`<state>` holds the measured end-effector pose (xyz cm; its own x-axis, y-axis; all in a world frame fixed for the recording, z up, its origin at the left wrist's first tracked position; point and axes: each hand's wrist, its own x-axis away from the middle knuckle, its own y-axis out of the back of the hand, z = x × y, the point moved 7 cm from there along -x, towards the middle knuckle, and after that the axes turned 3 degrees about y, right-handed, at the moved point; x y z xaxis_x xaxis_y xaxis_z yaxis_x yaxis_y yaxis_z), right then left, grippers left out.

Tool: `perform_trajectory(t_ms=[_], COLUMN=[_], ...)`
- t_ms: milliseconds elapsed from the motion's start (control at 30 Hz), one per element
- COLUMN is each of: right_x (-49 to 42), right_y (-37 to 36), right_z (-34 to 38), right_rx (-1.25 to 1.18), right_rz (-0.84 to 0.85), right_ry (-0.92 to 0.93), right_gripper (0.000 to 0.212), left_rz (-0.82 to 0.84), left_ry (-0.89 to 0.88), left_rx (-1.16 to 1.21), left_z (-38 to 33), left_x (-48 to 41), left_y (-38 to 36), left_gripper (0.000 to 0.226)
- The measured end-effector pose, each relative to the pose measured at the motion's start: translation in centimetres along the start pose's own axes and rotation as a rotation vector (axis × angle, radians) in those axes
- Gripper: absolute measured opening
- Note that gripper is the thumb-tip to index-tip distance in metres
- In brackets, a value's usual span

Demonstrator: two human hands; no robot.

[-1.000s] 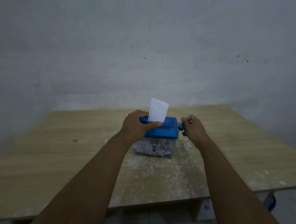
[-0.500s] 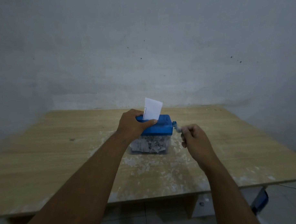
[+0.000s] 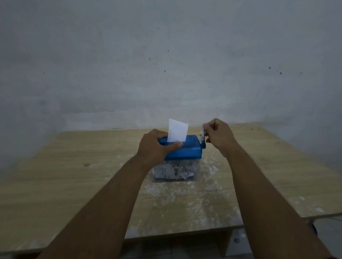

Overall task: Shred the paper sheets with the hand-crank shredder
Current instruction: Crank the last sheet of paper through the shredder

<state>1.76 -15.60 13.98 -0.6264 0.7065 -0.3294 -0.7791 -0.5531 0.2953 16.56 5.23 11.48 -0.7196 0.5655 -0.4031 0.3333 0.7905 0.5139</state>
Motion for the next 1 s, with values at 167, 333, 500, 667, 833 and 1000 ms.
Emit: perform_trajectory(t_ms=[167, 333, 500, 667, 833, 1000], right_x=[-0.6, -0.8, 4.2, 10.0, 10.4, 6.1], right_y=[-1.2, -1.3, -2.4, -0.2, 2.5, 3.0], right_z=[-3.1, -3.8, -7.7, -5.9, 0.5, 2.5], right_rx=[-0.125, -0.003, 0.05, 0.004, -0.013, 0.039], right_rz=[0.004, 0.011, 0.123, -0.052, -0.045, -0.017], right_ry=[-0.103, -0.143, -0.324, -0.18, 0.003, 0.06], right_gripper=[0.02, 0.022, 0.021, 0.03, 0.014, 0.017], left_rz=[0.01, 0.004, -0.025, -0.032, 0.011, 0.051], left_ry=[-0.012, -0.017, -0.012, -0.006, -0.004, -0.015], left_rx=[-0.006, -0.029, -0.023, -0.016, -0.016, -0.021], left_z=[-0.1, -0.2, -0.2, 0.1, -0.3, -0.4], left_x=[0.0, 0.1, 0.2, 0.1, 0.0, -0.2], left_y=[0.0, -0.1, -0.1, -0.2, -0.1, 0.0], left_gripper=[0.063, 0.065, 0.064, 0.067, 0.063, 0.066])
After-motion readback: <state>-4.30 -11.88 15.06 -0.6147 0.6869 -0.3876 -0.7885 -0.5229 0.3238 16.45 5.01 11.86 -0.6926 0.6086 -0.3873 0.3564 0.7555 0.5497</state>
